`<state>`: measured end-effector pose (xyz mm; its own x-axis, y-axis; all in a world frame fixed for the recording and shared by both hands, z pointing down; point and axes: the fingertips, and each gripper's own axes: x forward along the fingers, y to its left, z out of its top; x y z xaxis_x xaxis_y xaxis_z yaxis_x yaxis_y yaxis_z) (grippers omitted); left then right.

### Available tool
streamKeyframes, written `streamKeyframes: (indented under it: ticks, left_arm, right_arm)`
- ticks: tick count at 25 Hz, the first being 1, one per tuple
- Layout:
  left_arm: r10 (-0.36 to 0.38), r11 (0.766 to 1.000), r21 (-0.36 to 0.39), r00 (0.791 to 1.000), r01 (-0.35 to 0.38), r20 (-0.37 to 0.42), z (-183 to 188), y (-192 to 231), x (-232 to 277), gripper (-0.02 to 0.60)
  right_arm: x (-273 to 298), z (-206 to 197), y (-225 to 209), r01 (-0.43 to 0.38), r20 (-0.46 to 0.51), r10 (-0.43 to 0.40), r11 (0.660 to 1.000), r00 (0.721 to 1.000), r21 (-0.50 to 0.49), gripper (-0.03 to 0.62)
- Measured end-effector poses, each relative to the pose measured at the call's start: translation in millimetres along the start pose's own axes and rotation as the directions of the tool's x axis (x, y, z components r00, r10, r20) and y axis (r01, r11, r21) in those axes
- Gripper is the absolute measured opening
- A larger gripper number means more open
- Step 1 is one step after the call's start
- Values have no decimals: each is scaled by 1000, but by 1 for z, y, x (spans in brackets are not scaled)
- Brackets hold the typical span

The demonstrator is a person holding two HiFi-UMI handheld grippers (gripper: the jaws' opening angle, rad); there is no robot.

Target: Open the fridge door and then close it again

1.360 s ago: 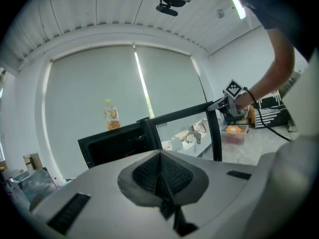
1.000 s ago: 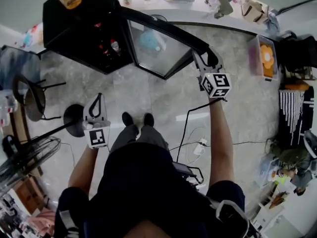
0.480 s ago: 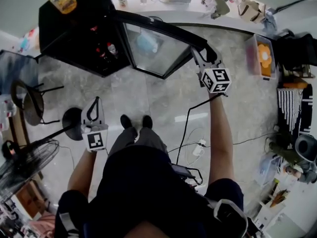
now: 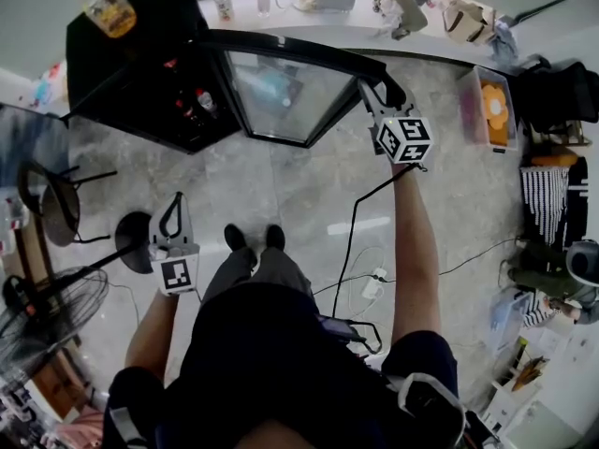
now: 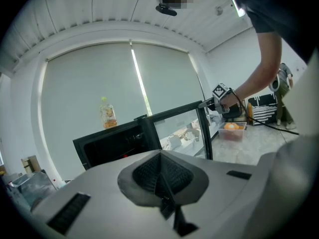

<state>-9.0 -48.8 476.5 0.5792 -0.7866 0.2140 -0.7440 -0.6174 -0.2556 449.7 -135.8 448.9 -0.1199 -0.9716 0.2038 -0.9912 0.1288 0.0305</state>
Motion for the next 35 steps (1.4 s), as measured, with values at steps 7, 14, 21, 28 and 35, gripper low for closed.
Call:
streamKeyframes:
  ticks: [7, 14, 21, 28, 35]
  left_arm:
    - [7, 1000, -2, 1000, -7, -17, -2, 7, 3, 21]
    - [4, 1000, 2, 1000, -4, -15, 0, 7, 6, 21]
    - [11, 1000, -7, 1000, -11, -22, -5, 7, 9, 21]
    - [16, 1000, -9, 1000, -16, -19, -4, 9, 9, 22]
    - [16, 1000, 15, 999, -16, -33, -6, 10, 9, 23]
  right_arm:
    - [17, 3, -11, 2, 4, -2, 1000, 1000, 2, 222]
    - [30, 7, -21, 9, 13, -9, 1000, 1000, -2, 212]
    - [46, 8, -31, 20, 13, -19, 1000, 1000, -13, 201]
    - [61, 11, -37, 28, 19, -28, 1000, 999, -11, 196]
    - [75, 13, -46, 38, 24, -38, 999, 999, -16, 193]
